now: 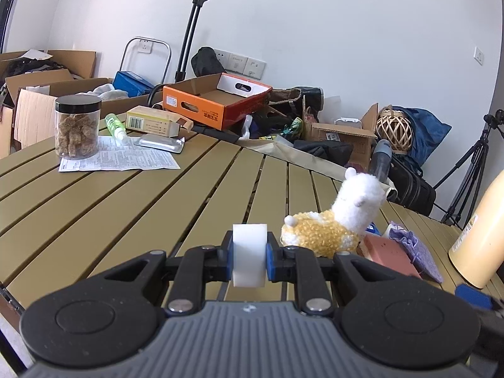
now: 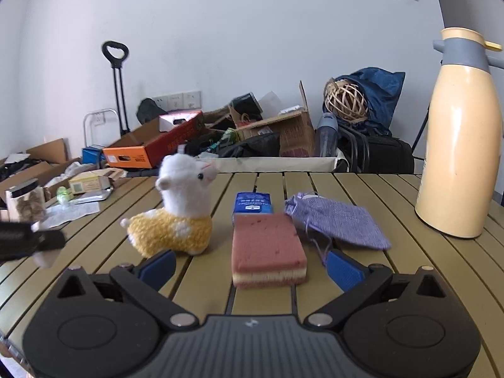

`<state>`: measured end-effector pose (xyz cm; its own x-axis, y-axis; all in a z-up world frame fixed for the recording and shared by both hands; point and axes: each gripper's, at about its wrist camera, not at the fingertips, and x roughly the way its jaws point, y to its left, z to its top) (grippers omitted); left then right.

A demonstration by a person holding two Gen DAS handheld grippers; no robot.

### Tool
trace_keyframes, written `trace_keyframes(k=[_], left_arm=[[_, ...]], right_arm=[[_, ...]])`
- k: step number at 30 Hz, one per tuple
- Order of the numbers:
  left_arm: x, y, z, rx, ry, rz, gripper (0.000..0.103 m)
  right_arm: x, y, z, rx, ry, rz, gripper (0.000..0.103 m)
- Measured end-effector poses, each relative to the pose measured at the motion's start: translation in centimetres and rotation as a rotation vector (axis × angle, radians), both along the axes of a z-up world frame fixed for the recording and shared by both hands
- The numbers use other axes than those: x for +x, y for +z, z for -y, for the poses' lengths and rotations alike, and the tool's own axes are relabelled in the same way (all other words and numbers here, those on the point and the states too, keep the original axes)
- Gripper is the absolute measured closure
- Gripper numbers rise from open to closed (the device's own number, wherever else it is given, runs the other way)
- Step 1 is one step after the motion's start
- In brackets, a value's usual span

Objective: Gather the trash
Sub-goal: 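Lift white roll with left gripper while right tool approaches pink sponge block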

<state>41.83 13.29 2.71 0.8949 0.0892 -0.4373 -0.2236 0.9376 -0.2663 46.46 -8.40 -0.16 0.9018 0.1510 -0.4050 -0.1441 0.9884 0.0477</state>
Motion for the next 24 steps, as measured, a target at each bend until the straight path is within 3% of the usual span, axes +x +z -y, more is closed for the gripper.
trace_keyframes(k=[11,19,24], left_arm=[[0.3,-0.1,-1.2,0.006,0.021,-0.005,0.084],[0.3,0.0,-2.1,-0.011,0.042,-0.002,0.084],[0.3,0.0,-2.1,-0.014,0.044,-0.004,0.084]], right_arm=[[6.6,-1.0,-2.0,-0.080,-0.038,-0.128,0.012],[9.1,-1.9,-2.4,-0.108,-0.063,-0.171,0.014],[9.8,-2.3,-2.5,-0.115,-0.065,-0.200,0.022]])
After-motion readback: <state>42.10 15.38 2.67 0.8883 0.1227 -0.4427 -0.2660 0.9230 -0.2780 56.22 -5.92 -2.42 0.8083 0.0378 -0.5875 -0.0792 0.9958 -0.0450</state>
